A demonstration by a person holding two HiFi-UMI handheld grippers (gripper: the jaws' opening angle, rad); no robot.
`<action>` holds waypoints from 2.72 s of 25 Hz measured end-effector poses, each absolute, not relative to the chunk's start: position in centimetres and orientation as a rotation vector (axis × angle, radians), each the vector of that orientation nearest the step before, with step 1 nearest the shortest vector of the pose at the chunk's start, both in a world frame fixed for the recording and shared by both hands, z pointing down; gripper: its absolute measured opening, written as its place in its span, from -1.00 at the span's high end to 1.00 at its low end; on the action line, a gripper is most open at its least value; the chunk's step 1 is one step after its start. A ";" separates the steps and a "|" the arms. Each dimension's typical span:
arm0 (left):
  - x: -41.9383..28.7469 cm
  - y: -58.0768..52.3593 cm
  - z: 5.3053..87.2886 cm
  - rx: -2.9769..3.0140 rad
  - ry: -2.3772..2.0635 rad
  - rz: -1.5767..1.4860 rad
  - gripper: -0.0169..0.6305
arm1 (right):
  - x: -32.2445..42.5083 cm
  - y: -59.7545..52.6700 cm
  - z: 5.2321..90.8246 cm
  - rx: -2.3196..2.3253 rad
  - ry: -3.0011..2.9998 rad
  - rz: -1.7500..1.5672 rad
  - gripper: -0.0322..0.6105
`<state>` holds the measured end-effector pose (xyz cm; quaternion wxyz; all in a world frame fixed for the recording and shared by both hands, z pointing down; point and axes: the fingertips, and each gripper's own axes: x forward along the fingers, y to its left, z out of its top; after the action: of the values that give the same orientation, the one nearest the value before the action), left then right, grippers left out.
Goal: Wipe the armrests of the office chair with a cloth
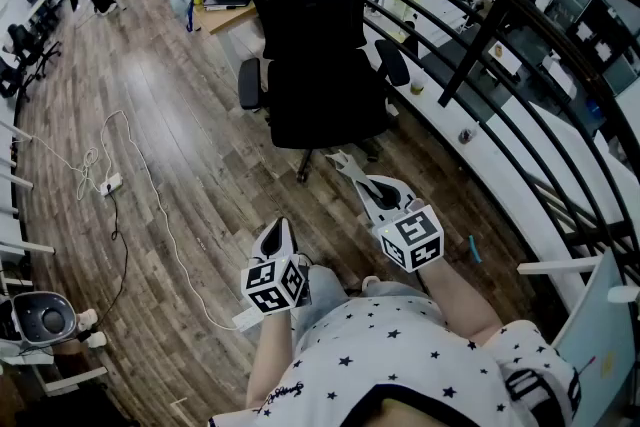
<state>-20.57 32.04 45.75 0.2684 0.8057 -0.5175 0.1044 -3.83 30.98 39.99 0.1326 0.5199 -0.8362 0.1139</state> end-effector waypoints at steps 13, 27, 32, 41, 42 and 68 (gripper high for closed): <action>-15.3 38.2 44.9 2.158 -1.447 0.270 0.92 | 1.2 37.2 39.4 1.461 -2.488 0.316 0.82; -13.6 40.7 44.2 2.135 -1.509 0.270 0.92 | 3.5 40.0 40.0 1.420 -2.545 0.398 0.82; -13.5 42.1 44.9 2.086 -1.543 0.253 0.92 | 3.8 40.8 40.4 1.371 -2.559 0.400 0.82; -13.3 41.0 45.7 2.066 -1.547 0.257 0.92 | 3.1 39.2 41.2 1.322 -2.570 0.423 0.82; -13.4 40.5 45.7 2.070 -1.546 0.254 0.92 | 3.0 38.8 41.3 1.324 -2.571 0.429 0.82; -17.6 20.3 45.7 2.116 -1.443 0.292 0.92 | -2.6 19.3 40.8 1.343 -2.522 0.441 0.82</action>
<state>-17.64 20.27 45.72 0.2781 0.7885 -0.5377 0.1088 -2.56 19.31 40.81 0.1249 0.4608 -0.8655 0.1512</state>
